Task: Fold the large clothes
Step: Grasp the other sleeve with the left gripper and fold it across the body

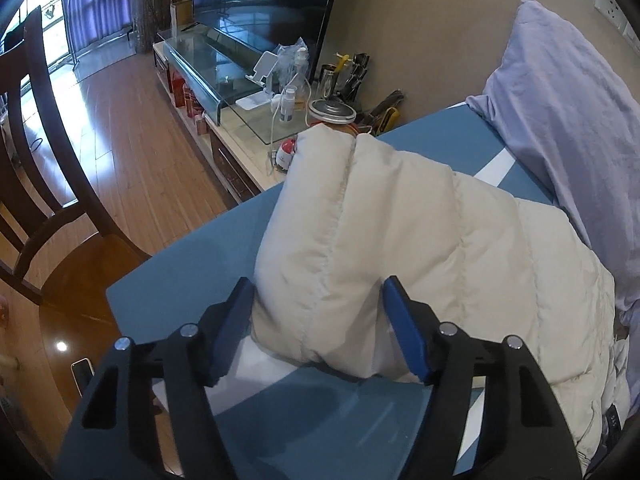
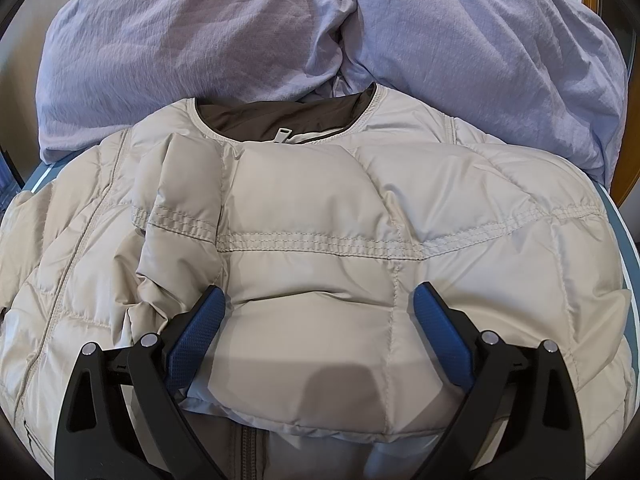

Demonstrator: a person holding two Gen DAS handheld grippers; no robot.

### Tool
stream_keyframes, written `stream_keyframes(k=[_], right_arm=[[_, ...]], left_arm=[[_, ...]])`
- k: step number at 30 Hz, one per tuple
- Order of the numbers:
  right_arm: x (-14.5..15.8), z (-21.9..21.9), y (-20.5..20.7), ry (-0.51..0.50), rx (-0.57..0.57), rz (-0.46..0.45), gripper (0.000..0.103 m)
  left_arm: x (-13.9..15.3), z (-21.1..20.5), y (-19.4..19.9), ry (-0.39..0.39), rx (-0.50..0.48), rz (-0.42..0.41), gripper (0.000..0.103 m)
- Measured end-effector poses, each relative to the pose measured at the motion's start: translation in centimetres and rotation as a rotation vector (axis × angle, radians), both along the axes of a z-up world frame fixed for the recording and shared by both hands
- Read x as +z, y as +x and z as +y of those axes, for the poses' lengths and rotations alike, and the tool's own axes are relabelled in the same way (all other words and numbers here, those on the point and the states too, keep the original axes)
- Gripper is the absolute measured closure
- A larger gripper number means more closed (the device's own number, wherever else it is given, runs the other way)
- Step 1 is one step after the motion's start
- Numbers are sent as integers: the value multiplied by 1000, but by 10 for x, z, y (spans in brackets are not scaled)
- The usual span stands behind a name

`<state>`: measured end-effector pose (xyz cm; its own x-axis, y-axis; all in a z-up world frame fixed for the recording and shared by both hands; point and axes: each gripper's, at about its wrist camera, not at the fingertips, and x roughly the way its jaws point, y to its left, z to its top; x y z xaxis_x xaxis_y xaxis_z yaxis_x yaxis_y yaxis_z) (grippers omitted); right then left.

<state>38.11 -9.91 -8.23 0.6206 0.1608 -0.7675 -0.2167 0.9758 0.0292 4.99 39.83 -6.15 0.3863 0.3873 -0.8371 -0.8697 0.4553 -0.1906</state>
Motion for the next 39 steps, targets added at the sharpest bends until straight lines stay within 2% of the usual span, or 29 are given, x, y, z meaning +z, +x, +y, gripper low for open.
stream_keyframes(k=[5, 9, 11, 14, 17, 23, 31, 39], right_arm=[[0, 0, 0, 0, 0, 0, 6], [0, 0, -1, 0, 0, 1, 6], [0, 0, -1, 0, -1, 1, 6], [0, 0, -1, 0, -1, 1, 6], [0, 0, -1, 0, -1, 1, 6], [0, 0, -1, -1, -2, 2, 6], [0, 0, -1, -3, -2, 3, 6], [0, 1, 1, -19, 3, 21, 6]], left_arm=[[-2, 0, 2, 22, 8, 1, 44], [-2, -1, 6, 29, 13, -4, 53], [-2, 0, 7, 15, 8, -29, 66], [-2, -2, 9, 8, 0, -37, 77], [0, -4, 11, 8, -3, -39, 84], [14, -7, 18, 20, 1, -46, 88], [70, -26, 38, 57, -60, -177, 88], [142, -82, 83, 108, -245, -316, 88]])
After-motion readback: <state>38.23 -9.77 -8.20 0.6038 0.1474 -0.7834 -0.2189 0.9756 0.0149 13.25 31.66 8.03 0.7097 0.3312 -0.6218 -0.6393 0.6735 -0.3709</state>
